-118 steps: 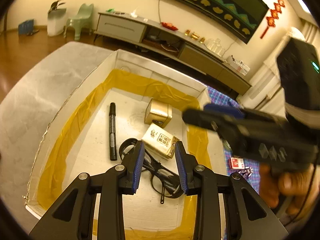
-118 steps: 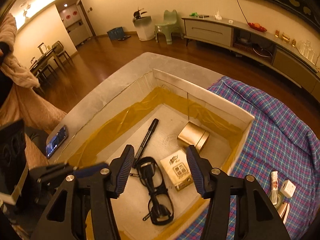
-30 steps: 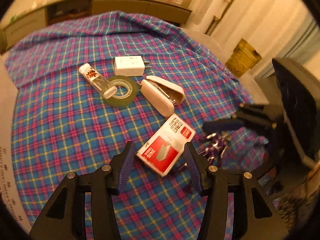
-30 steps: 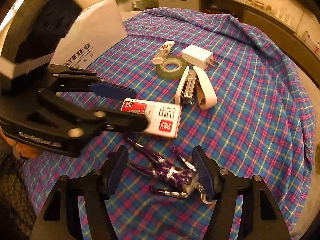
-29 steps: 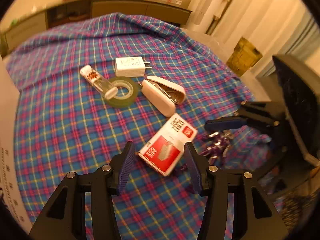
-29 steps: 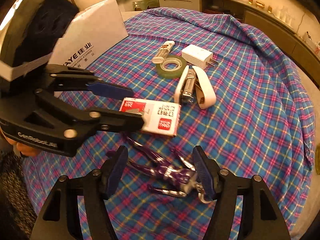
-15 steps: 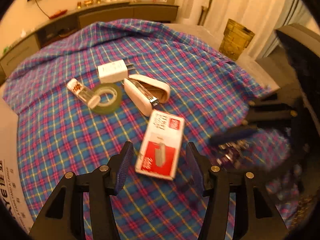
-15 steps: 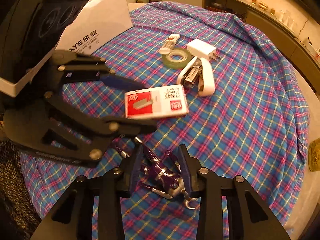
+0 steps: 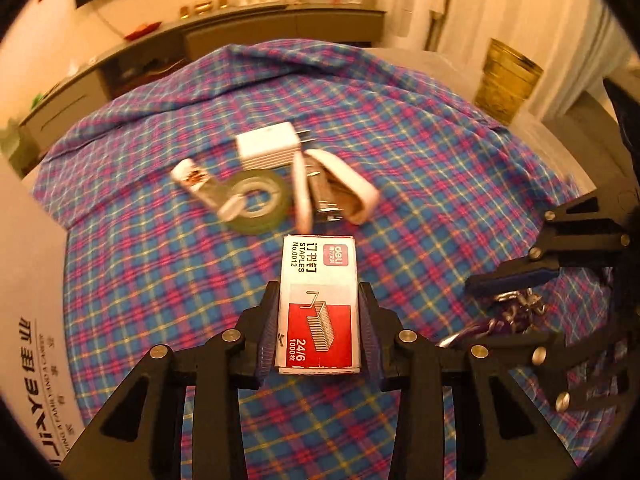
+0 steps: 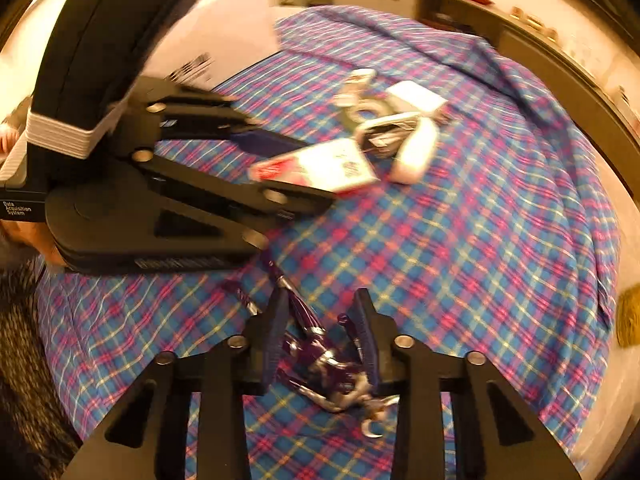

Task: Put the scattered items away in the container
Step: 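Grasp the red-white staple box with the left gripper while the right grasps the purple figure, then lift the staple box and purple figure and carry both over the white box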

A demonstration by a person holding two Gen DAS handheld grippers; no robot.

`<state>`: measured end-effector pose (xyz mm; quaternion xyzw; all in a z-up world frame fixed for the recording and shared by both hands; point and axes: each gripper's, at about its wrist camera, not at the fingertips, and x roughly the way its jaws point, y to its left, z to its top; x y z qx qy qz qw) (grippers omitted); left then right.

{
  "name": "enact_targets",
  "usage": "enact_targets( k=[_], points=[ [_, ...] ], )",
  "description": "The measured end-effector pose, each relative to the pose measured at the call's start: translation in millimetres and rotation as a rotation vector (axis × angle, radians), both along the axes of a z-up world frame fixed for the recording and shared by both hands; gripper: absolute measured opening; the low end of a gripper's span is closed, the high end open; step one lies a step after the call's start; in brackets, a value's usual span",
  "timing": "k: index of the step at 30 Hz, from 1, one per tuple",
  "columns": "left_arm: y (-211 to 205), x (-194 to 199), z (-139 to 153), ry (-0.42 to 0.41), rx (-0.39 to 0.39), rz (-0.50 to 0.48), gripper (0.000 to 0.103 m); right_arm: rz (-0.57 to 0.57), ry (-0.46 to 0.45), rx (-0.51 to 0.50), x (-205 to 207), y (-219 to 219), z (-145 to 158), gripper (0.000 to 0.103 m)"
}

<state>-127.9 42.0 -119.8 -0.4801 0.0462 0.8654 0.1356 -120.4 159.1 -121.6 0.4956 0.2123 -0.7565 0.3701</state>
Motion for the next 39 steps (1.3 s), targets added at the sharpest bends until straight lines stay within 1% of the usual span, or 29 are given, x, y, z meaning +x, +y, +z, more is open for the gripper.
enact_targets(
  k=[6,7,8,11,13,15,16,17,18,19,20,21,22,23,24,30,33,36,39],
  points=[
    [-10.8,1.3,4.8,-0.016,0.022,0.031,0.039,-0.013,-0.002,-0.001,-1.5,3.8,2.1,0.034],
    [-12.4,2.0,6.0,-0.016,0.027,0.034,0.039,-0.015,0.001,-0.002,0.8,6.5,3.7,0.035],
    [-14.0,3.1,7.7,-0.017,0.035,0.038,0.039,-0.019,0.002,-0.003,5.0,10.9,6.2,0.039],
    [-15.4,5.9,11.2,-0.020,0.048,0.038,0.039,-0.031,0.012,-0.028,12.4,23.8,16.2,0.046],
    [-14.6,7.1,11.6,-0.024,0.053,0.035,0.039,-0.042,0.010,-0.050,13.3,29.9,21.6,0.047],
    [-13.6,7.8,10.9,-0.029,0.055,0.034,0.039,-0.028,0.002,-0.070,16.3,31.4,24.6,0.048],
    [-13.3,7.9,10.3,-0.032,0.054,0.034,0.039,-0.004,-0.005,-0.073,20.3,29.8,24.8,0.056],
    [-12.8,8.2,9.7,-0.033,0.052,0.034,0.039,0.028,-0.007,-0.066,25.4,26.0,23.6,0.070],
    [-12.3,8.5,9.4,-0.035,0.050,0.033,0.039,0.058,0.010,-0.044,31.4,21.0,21.0,0.073],
    [-11.8,8.5,9.1,-0.036,0.050,0.031,0.039,0.085,0.043,-0.005,38.2,15.5,16.6,0.074],
    [-11.5,8.7,9.0,-0.037,0.051,0.031,0.039,0.101,0.067,0.038,42.5,10.5,10.0,0.073],
    [-11.3,8.6,8.8,-0.038,0.052,0.030,0.039,0.103,0.071,0.063,44.4,8.1,4.4,0.072],
    [-10.8,9.0,8.9,-0.039,0.051,0.029,0.039,0.090,0.058,0.052,43.2,8.6,3.1,0.065],
    [-10.2,9.7,9.1,-0.038,0.051,0.028,0.039,0.072,0.047,0.032,39.7,9.7,5.3,0.053],
    [-10.1,10.0,9.4,-0.037,0.051,0.029,0.039,0.062,0.050,0.035,37.7,9.6,8.0,0.047],
    [-14.4,11.0,14.7,-0.029,0.058,0.045,0.039,0.037,0.038,0.012,40.0,7.7,18.9,0.045],
    [-18.4,12.1,19.8,-0.022,0.067,0.062,0.039,0.016,0.041,-0.028,47.9,7.7,31.2,0.044],
    [-24.7,13.9,24.8,-0.019,0.086,0.082,0.039,-0.010,0.025,-0.088,47.4,12.6,43.5,0.043],
    [-33.1,16.2,30.4,-0.017,0.107,0.111,0.039,-0.035,0.009,-0.123,47.1,17.3,43.1,0.043]
  ],
)
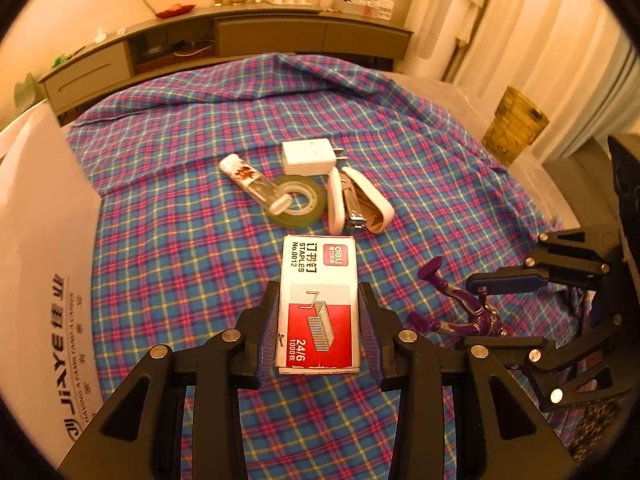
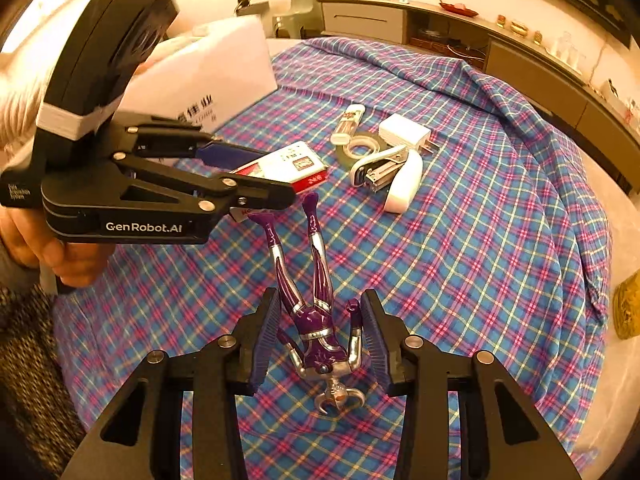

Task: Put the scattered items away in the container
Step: 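Lift the staple box and purple figure and carry both over the white box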

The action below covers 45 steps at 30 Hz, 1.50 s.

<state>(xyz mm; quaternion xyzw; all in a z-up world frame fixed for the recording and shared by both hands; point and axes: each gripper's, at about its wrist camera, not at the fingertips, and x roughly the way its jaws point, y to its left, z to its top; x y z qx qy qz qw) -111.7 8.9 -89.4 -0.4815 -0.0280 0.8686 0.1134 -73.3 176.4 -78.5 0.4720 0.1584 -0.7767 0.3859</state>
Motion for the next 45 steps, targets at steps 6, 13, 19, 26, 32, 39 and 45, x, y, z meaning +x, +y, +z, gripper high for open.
enact_targets(
  k=[6,13,19,26,32,39,45],
  points=[
    [-18.0,10.0,13.9,0.007,0.052,0.045,0.039,-0.028,0.002,-0.028,-6.3,-4.1,1.3,0.043],
    [-31.7,26.4,35.2,0.037,0.090,0.078,0.039,-0.061,0.005,-0.084,-21.6,-11.5,5.3,0.043],
    [-38.1,39.4,49.6,0.064,0.100,0.097,0.039,-0.086,-0.026,-0.165,-23.7,-11.8,14.6,0.043],
    [-43.9,55.4,62.6,0.090,0.104,0.117,0.039,-0.082,-0.032,-0.209,-17.3,-20.5,21.6,0.043],
    [-51.7,71.5,71.0,0.110,0.125,0.145,0.039,-0.071,-0.029,-0.248,-7.2,-29.5,31.4,0.043],
    [-64.6,81.3,84.3,0.142,0.141,0.172,0.039,-0.069,-0.006,-0.284,2.0,-42.8,47.5,0.043],
    [-80.1,85.8,91.0,0.161,0.160,0.186,0.039,-0.084,0.003,-0.300,6.0,-55.3,54.3,0.043]
  ],
)
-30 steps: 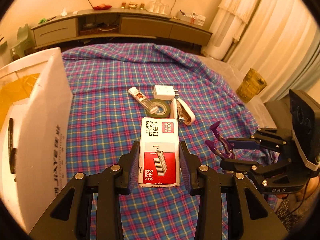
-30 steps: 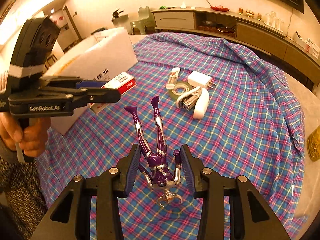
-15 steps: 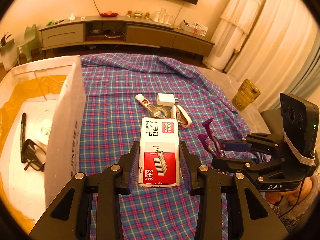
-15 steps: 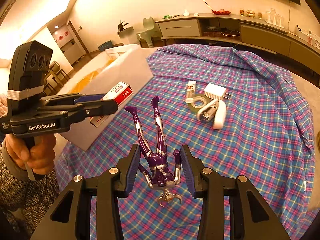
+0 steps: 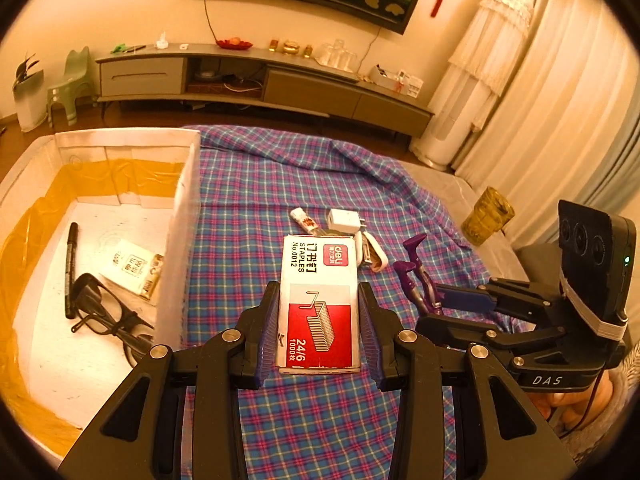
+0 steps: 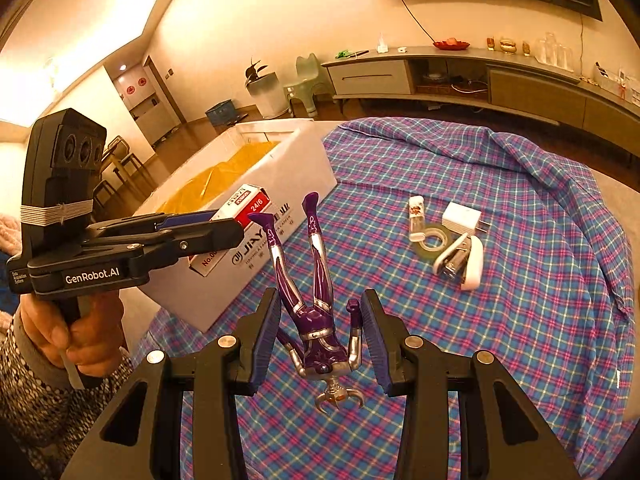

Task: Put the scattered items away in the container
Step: 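Lift the staple box and purple figure and carry both over the white box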

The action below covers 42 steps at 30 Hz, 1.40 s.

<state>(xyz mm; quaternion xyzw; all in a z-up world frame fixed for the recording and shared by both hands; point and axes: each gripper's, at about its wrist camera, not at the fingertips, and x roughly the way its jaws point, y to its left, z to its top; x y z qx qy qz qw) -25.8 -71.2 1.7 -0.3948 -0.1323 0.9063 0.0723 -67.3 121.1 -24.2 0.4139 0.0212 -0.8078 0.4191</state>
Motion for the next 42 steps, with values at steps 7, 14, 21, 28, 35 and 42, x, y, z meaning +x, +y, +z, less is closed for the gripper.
enact_targets(
  k=[7,14,21,28,35,42],
  points=[
    [-21.5,4.8,7.1,0.023,0.031,0.018,0.039,-0.039,-0.001,-0.032,6.0,-13.0,3.5,0.043],
    [-55.5,13.6,12.7,0.046,0.081,0.065,0.039,-0.062,-0.002,-0.031,11.6,-34.6,7.0,0.043],
    [-83.2,18.8,20.0,0.081,0.127,0.103,0.039,-0.047,-0.010,-0.041,14.3,-66.5,19.4,0.043],
    [-112.9,22.8,25.5,0.095,0.168,0.153,0.039,-0.024,0.042,-0.018,18.9,-102.3,43.9,0.043],
    [-152.1,28.7,30.2,0.111,0.197,0.231,0.039,-0.018,0.044,-0.003,15.5,-128.5,51.4,0.043],
    [-185.4,36.3,31.1,0.119,0.239,0.312,0.039,-0.003,0.032,0.000,11.2,-155.9,57.2,0.043]
  ],
)
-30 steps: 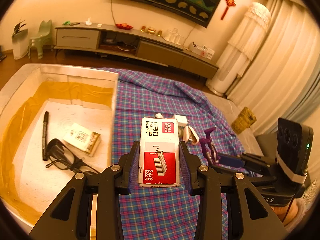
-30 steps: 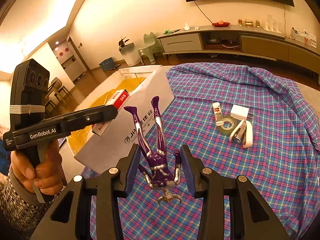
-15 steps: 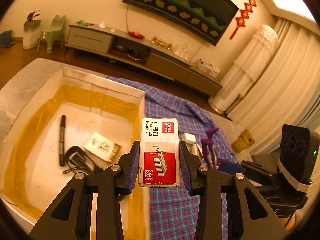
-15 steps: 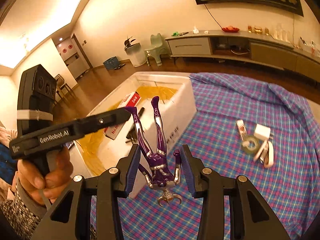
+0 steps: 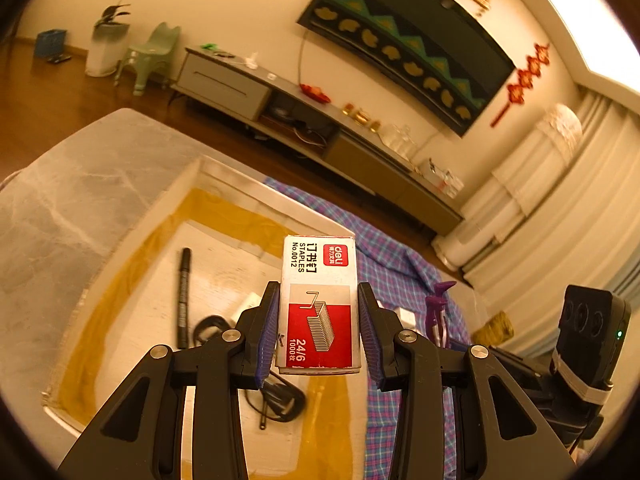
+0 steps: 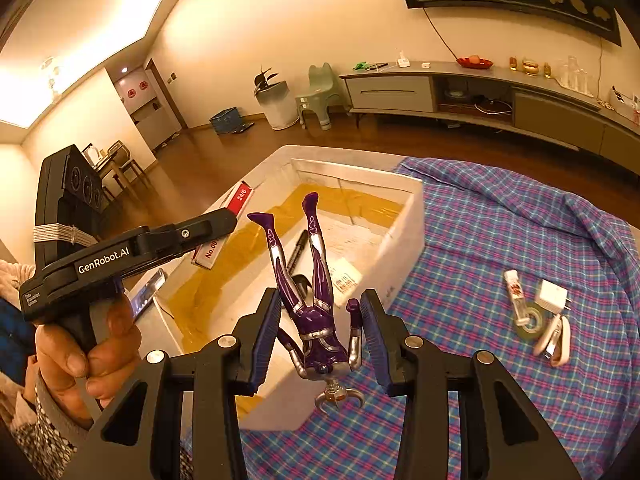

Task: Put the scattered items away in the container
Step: 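Lift the staple box and purple figure and carry both over the white box, then open both grippers to drop the staple box and figure into the box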

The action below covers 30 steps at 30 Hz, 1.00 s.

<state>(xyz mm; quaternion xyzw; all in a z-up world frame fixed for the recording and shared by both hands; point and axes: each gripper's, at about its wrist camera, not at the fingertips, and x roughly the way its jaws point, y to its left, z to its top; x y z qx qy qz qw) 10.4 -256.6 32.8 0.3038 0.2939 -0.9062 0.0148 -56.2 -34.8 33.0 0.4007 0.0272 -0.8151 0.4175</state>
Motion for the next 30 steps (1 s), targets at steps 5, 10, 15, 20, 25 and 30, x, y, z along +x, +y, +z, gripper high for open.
enact_targets(
  k=[5,10,15,20,25,30],
  points=[
    [-13.5,-0.1,-3.7,-0.014,0.014,0.030,0.039,0.017,0.012,0.022,-1.2,-23.0,6.7,0.043],
    [-22.7,0.2,-7.8,-0.029,0.039,0.054,0.039,0.028,0.016,0.041,-9.2,-43.4,8.8,0.043],
    [-33.0,-0.5,-15.1,-0.055,0.061,0.084,0.039,0.034,0.002,0.070,-21.8,-61.4,5.7,0.043],
    [-40.4,-1.7,-24.3,-0.089,0.071,0.115,0.039,0.036,-0.003,0.118,-36.0,-79.2,0.5,0.043],
    [-48.0,-2.3,-36.0,-0.124,0.104,0.142,0.039,0.038,-0.005,0.171,-49.3,-94.8,-8.8,0.043],
    [-49.3,-2.5,-43.3,-0.164,0.108,0.169,0.039,0.042,0.003,0.226,-58.4,-110.9,-17.2,0.043]
  ],
)
